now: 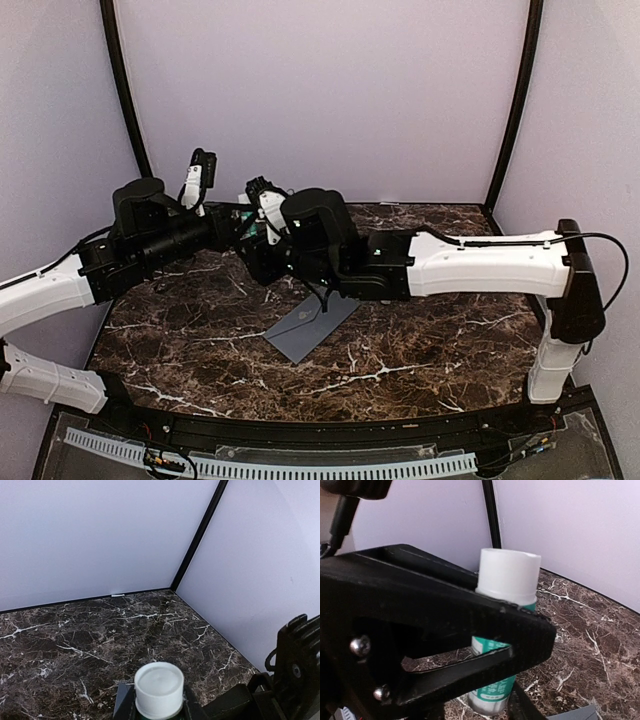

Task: Place the letter into the envelope and seal it
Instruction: Screw the solid glue.

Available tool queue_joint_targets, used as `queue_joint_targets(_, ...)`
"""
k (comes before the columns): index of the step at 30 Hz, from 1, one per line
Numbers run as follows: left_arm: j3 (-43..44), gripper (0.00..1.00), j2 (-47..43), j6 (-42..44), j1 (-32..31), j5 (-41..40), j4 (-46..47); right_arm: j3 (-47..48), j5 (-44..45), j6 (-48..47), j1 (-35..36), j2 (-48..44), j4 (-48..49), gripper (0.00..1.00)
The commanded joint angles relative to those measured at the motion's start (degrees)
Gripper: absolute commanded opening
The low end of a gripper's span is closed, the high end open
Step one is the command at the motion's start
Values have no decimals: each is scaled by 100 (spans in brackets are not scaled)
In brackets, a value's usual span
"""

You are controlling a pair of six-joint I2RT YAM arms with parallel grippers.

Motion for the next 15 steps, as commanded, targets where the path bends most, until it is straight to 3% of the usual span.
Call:
queue_joint_targets(1, 227, 0, 48, -206, 2, 730, -71, -803, -906, -252, 127, -980, 1451, 50)
queue_joint_targets(3, 262, 0, 31, -315, 152, 1123, 59, -1345, -1117, -115, -10, -1333, 1810, 55)
queue_joint_targets(9, 186, 0, -50, -468, 587, 2681, 536, -2862, -3000, 650, -720, -2148, 3334, 57)
queue_joint_targets(15, 43, 0, -71, -663, 604, 4434, 1421, -3228, -4818, 1107, -1067, -2217, 4341, 58)
